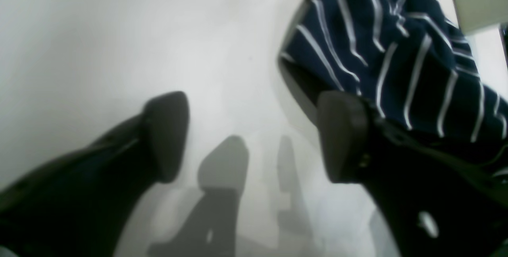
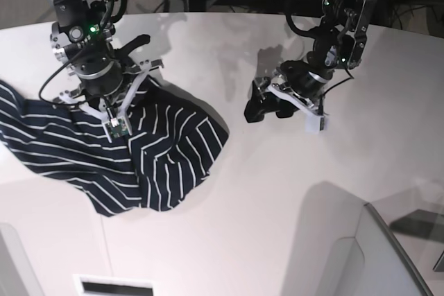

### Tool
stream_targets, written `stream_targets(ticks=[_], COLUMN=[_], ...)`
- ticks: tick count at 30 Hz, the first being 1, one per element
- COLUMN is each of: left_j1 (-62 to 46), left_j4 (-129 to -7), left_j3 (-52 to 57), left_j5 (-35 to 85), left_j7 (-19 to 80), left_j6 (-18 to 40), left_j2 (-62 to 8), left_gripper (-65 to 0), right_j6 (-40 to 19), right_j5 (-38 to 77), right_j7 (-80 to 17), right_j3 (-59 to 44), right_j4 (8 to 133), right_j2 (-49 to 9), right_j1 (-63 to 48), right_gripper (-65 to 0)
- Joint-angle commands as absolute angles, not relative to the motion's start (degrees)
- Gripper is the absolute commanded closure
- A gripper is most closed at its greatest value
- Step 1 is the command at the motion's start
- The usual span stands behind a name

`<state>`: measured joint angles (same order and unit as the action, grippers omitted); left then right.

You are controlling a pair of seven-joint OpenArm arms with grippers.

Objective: Layout the t-shirt on the table in an organized manner, then fold the t-shirt properly
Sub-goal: 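Grasp the shirt body with the right gripper and the left gripper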

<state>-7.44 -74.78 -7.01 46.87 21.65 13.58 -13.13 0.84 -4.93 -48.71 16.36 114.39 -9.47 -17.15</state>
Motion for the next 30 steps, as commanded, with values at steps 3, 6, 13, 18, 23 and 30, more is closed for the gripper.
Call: stream_targets(ticks=[3, 6, 13, 18, 23, 30], left_j1=[-4.4, -2.9, -1.0, 2.6, 6.5, 11.8], left_j4=[-72.4, -69.2, -64.2, -58.3, -52.7, -46.4], left_j3=[-7.3, -7.0, -7.1, -7.1, -7.4, -7.2], left_j5=[48.1, 48.1, 48.1, 48.1, 48.1, 47.9], left_j7=[20.5, 20.9, 21.0, 21.0, 20.8, 20.5], left_j6=[17.6, 23.2, 25.0, 29.5, 30.5, 30.5], left_j2=[-11.0, -8.9, -4.6, -2.1, 0.7, 1.9], left_gripper=[-51.0, -51.0, -51.0, -50.8, -47.1, -10.4], right_j6=[1.0, 1.0, 1.0, 1.0, 1.0, 1.0], right_j5=[-5.2, -5.2, -5.2, -5.2, -5.2, -5.2], right_j7=[-47.7, -47.7, -47.8, -47.8, -47.8, -47.8], right_j3=[16.3, 16.4, 16.5, 16.6, 16.7, 16.7], right_j4=[115.5, 115.5, 115.3, 115.3, 115.3, 115.2], right_j2=[-9.8, -9.8, -9.8, -9.9, -11.0, -11.6], right_j1=[-17.0, -17.0, -17.0, -17.0, -17.0, -17.2], right_gripper=[0.0, 0.0, 0.0, 0.0, 0.0, 0.0])
